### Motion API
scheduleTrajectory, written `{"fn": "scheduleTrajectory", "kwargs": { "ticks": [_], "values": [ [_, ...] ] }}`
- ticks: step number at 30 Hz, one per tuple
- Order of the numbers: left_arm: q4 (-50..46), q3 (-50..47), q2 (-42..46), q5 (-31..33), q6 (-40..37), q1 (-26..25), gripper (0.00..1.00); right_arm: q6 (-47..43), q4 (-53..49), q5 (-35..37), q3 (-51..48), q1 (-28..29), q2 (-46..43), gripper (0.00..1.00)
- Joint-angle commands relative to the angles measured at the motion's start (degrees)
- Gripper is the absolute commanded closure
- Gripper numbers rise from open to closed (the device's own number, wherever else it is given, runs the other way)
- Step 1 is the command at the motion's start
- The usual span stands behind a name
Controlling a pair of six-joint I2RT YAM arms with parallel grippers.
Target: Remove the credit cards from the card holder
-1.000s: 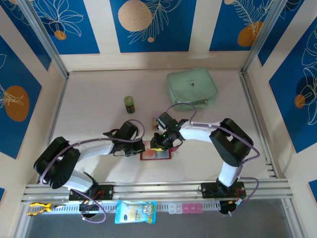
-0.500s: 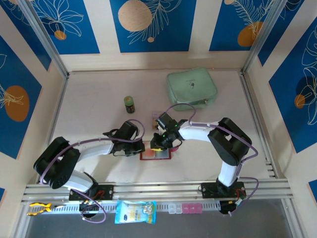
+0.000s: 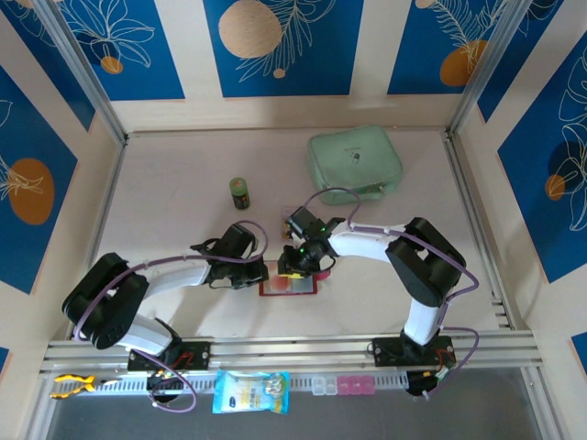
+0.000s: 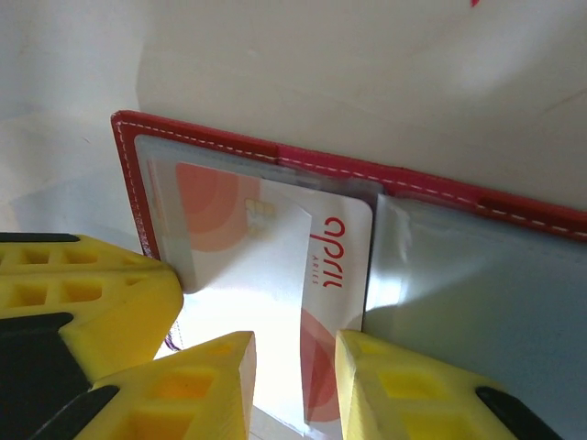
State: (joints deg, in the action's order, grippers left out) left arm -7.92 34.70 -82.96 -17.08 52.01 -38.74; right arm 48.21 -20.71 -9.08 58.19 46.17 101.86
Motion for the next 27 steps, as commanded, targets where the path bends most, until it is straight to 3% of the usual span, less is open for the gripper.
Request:
{"fn": "scheduleTrajectory", "kwargs": {
  "ticks": [1, 16, 27],
  "values": [
    [-1.54, -1.38, 0.50, 0.07, -0.63, 0.72, 0.93, -1.09, -3.26, 1.08, 1.30, 0.41, -0.78, 0.70],
    [-0.69, 2.04, 0.96, -3.00, -0.65, 0.73, 0.94, -0.55, -2.50, 0.20, 0.63, -0.15, -4.00, 0.70],
    [3.04, 1.23, -1.22, -5.07, 0.67, 0.44, 0.99, -0.60, -2.49, 0.29, -0.52, -0.98, -4.37, 0.70]
  ]
}}
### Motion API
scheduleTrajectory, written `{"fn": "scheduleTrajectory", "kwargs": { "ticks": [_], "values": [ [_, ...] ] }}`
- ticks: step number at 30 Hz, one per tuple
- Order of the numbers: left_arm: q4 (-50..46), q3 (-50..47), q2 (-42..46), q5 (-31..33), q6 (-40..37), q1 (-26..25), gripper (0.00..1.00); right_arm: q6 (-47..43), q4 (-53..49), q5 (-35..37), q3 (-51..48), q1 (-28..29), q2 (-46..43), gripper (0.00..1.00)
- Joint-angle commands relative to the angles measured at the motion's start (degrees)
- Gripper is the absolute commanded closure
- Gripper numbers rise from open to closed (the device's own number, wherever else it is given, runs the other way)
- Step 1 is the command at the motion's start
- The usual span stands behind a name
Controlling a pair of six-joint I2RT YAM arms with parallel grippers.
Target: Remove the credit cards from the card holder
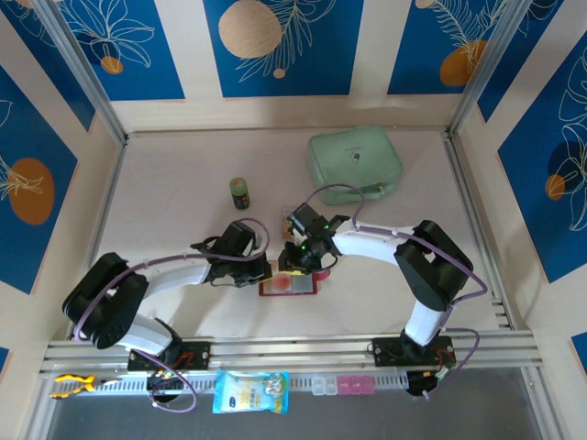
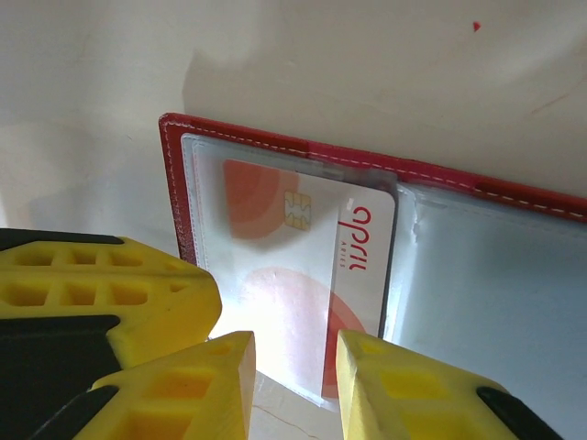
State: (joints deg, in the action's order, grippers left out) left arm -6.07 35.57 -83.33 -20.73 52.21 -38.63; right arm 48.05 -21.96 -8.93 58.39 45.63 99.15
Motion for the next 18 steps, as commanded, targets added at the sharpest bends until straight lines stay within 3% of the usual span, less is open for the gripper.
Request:
{"fn": "scheduleTrajectory", "kwargs": {
  "ticks": [1, 18],
  "values": [
    [1.60, -0.03, -1.00, -1.41, 0.73, 0.31, 0.99, -0.52, -1.25, 0.01, -0.82, -0.53, -1.64, 0.70],
    [0.29, -1.47, -1.40, 0.15, 1.20, 0.31, 1.00, -0.91, -0.29, -1.20, -1.75, -0.93, 1.76, 0.70]
  ]
}}
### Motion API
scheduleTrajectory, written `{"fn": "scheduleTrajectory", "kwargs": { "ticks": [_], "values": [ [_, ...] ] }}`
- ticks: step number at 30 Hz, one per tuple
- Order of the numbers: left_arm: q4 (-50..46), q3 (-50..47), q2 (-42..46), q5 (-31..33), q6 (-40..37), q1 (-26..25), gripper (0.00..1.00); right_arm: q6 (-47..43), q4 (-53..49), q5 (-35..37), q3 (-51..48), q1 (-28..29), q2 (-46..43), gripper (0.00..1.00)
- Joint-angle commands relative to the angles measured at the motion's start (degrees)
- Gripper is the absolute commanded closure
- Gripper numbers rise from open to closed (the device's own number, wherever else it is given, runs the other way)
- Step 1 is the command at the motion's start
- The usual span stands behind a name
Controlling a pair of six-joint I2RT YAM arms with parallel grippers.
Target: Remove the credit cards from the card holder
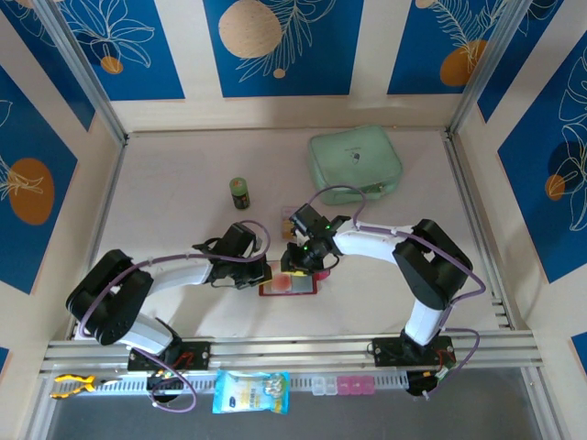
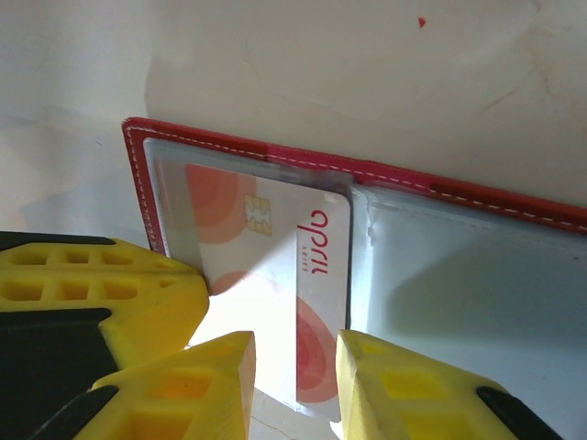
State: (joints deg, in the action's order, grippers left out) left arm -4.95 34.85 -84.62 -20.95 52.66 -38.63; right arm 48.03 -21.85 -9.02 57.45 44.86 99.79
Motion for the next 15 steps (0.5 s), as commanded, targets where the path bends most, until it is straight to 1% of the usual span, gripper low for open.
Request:
{"fn": "scheduleTrajectory", "kwargs": {
  "ticks": [1, 7, 15],
  "values": [
    [-0.94, -0.75, -0.17, 0.39, 0.73, 0.31, 1.00, -0.85, -0.10, -1.26, -0.93, -0.26, 1.33, 0.70],
    [-3.08, 0.12, -0.55, 0.96, 0.35, 0.24, 1.00, -0.07, 2.36, -2.72, -2.11, -0.39, 2.12, 0.71],
    [-3.20, 0.17, -1.51, 0.92, 0.38, 0.31, 1.00, 0.75, 5.01, -5.19, -3.31, -0.90, 2.01, 0.74]
  ]
}}
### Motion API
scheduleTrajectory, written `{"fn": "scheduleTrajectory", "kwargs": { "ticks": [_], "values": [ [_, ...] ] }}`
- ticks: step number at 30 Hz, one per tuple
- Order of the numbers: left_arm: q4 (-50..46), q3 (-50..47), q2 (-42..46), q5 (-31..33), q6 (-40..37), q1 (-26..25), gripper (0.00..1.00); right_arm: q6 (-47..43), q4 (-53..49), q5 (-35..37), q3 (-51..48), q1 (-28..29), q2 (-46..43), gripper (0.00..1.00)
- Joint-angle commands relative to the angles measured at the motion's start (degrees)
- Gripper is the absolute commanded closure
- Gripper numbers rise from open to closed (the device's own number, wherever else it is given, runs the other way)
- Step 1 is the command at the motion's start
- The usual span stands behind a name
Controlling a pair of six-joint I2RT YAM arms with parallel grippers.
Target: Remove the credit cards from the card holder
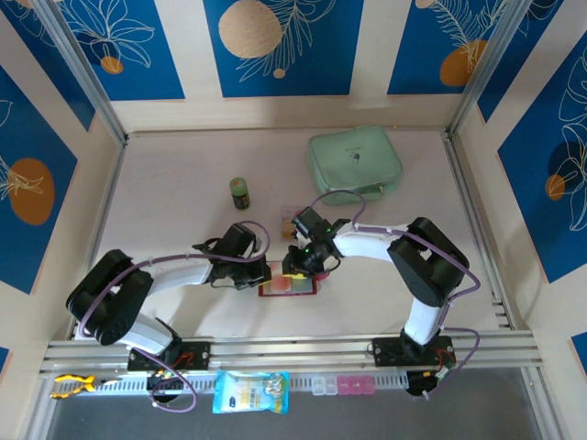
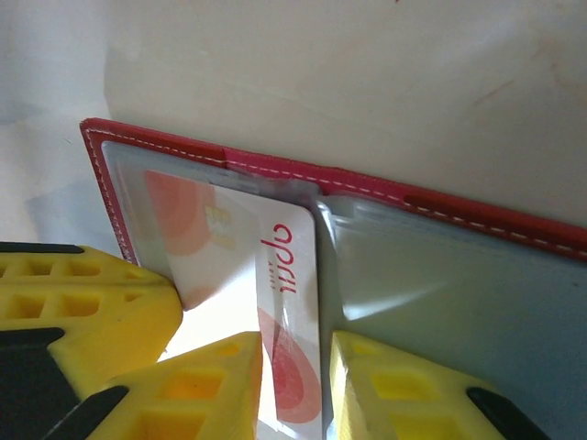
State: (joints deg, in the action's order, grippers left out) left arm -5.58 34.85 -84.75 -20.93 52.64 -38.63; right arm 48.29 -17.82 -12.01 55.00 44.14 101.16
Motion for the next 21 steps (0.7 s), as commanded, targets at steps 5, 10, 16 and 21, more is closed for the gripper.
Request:
{"fn": "scheduleTrajectory", "kwargs": {
  "ticks": [5, 10, 16, 21],
  "values": [
    [-2.64, 0.26, -1.64, 0.85, 0.41, 0.31, 1.00, 0.79, 2.00, -3.39, -1.56, -0.37, -0.30, 0.77],
    [-2.94, 0.39, -1.82, 1.00, 0.33, 0.30, 1.00, 0.90, 2.17, -4.06, -1.83, -0.55, -1.61, 0.79],
    [-3.12, 0.47, -1.47, 1.09, 0.29, 0.31, 1.00, 1.18, 2.44, -4.56, -2.06, -0.51, -2.55, 0.81],
    [-3.53, 0.53, -1.23, 1.36, 0.30, 0.30, 1.00, 1.10, 1.94, -4.09, -2.18, -0.55, -3.14, 0.84]
  ]
}}
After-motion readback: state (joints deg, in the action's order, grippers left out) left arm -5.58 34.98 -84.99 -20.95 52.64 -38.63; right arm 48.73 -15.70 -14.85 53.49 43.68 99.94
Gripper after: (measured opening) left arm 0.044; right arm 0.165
